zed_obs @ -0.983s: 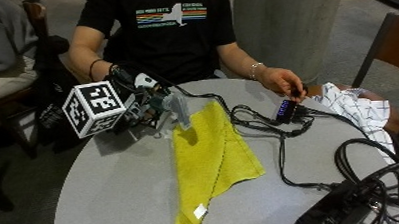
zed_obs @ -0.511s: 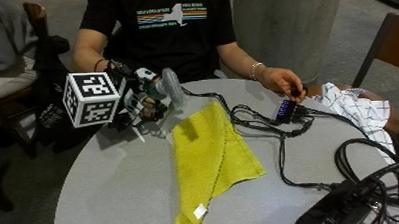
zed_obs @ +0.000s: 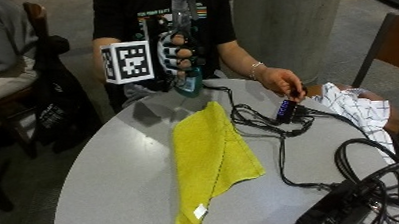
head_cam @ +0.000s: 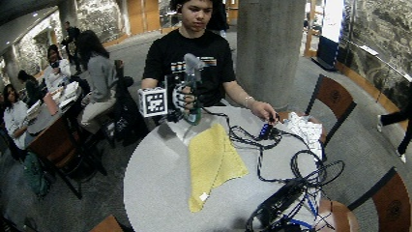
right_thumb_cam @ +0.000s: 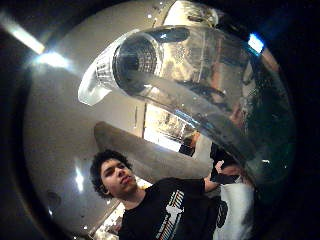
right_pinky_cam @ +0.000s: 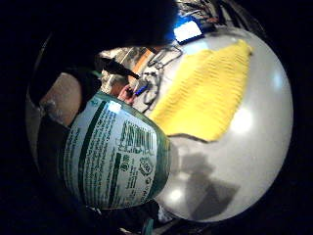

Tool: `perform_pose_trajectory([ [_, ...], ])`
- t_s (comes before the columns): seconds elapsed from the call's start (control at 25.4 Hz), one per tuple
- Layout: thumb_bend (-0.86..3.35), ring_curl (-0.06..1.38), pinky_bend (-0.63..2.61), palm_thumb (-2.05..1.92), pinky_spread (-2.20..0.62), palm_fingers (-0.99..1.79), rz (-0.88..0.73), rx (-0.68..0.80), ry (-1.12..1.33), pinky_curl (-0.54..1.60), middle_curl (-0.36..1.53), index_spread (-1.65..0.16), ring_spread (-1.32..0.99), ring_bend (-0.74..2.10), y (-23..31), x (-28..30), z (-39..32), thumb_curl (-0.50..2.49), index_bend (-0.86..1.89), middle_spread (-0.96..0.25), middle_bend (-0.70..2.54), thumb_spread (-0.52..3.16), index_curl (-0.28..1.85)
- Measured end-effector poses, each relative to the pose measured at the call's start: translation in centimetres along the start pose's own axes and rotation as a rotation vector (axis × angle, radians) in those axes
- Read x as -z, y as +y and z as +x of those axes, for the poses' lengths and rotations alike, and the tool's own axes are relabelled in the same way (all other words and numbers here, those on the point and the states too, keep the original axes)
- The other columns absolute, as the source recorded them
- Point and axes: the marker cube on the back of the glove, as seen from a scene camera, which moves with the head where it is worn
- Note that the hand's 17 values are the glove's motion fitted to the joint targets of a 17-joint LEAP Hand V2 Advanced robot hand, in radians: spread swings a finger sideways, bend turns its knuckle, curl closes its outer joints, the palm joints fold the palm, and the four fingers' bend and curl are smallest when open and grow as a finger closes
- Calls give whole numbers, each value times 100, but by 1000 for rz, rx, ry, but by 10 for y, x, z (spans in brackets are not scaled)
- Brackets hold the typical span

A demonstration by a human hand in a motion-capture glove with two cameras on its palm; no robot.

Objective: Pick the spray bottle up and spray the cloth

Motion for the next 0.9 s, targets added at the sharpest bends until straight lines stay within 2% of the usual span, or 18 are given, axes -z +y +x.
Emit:
perform_pose_trajectory([
  [0.16,-2,39,33,95,15,106,-54,57,-59,31,50,-19,-1,30,-12,-42,-5,58,16,-5,34,91,40],
  [0.43,-2,39,32,94,14,107,-114,72,-106,30,50,-19,-3,27,-18,-106,15,56,15,-6,32,93,40],
  [0.9,-3,39,29,93,13,108,-116,93,-62,30,50,-20,-4,24,-13,-148,59,54,15,-6,32,95,41],
])
